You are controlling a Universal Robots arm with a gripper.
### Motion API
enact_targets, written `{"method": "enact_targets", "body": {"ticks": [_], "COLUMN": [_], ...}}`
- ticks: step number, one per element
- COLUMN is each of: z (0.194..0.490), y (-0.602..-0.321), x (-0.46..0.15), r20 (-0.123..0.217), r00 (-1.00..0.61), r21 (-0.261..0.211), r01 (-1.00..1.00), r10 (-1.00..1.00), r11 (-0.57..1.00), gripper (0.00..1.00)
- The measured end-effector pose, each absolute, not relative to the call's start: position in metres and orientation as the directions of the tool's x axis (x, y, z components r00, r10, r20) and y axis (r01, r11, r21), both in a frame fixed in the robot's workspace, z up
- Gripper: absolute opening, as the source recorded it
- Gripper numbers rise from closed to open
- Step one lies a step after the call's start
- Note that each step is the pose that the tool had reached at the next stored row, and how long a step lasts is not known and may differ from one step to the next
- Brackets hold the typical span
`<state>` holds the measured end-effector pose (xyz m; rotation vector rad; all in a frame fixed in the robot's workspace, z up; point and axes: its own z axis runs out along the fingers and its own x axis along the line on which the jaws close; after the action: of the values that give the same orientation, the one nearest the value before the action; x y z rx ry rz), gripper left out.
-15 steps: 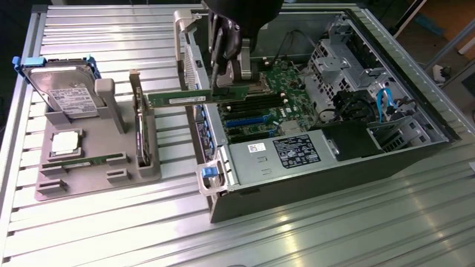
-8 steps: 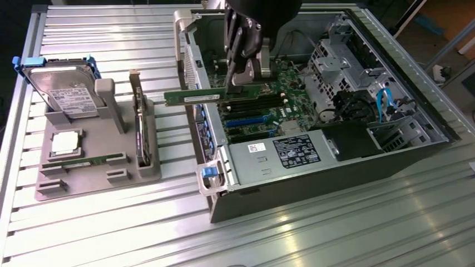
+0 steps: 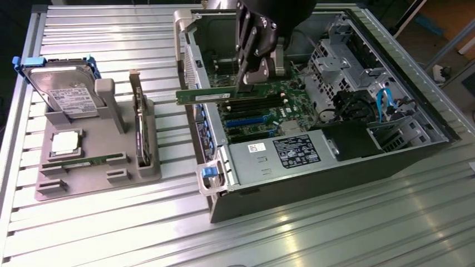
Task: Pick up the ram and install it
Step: 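Pick up the ram and move it above insertion slot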
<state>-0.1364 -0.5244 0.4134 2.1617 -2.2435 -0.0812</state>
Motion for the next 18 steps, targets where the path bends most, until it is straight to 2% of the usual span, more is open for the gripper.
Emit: {"method": "enact_targets", "body": {"ticks": [18], "z": [0.413], "y": [-0.524], "x": [-0.099], "r20": [-0.018], "r00": [-0.038], "r21": [0.057], "r01": [-0.998], "r10": [-0.999], "r11": [0.036], "gripper": [0.12]}}
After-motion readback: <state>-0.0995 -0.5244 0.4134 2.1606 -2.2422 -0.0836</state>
